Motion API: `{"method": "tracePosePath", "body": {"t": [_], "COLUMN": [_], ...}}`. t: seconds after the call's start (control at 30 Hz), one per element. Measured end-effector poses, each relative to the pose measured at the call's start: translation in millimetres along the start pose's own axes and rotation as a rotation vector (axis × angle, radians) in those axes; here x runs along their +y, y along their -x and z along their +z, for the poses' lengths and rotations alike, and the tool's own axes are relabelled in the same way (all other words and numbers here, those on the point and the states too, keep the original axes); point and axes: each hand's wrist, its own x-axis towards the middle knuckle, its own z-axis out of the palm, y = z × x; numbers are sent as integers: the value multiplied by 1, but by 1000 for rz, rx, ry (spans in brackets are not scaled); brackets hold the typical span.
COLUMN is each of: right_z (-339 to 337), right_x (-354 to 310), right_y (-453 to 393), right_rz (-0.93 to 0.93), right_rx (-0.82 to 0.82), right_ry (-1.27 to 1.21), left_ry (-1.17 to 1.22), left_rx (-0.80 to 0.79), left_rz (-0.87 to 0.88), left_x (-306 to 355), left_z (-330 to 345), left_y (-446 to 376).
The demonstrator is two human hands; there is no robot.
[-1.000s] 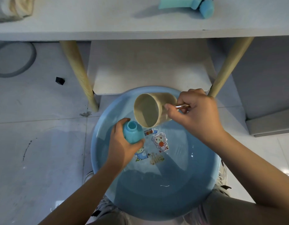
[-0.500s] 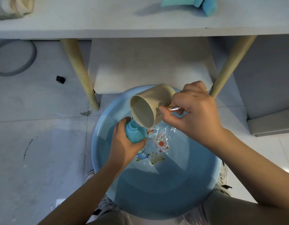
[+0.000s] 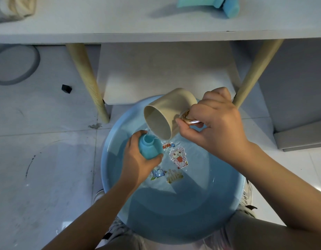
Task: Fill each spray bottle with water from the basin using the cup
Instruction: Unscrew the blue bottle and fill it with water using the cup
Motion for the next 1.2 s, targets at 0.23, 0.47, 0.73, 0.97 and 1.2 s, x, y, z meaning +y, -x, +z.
{"method": "tracePosePath", "body": {"t": [0.23, 0.47, 0.73, 0.97, 1.2], "right_z": [0, 1, 3, 2, 1], "right_x": [-2, -2, -2, -3, -5], "right_y": [-2, -2, 0, -1, -2], "right_rz": [-32, -65, -108, -160, -204], "right_rx": [-4, 9, 14, 6, -2], "right_ry": [9, 14, -1, 0, -12], "left_ry": [-7, 7, -6, 6, 5], "left_rx": [3, -6, -3, -16, -17], "left_rz": [-2, 4, 9, -19, -15], "left_x": [0, 1, 0, 2, 1], "left_z": [0, 1, 1, 0, 1], "left_y": [0, 0, -1, 0, -1]}}
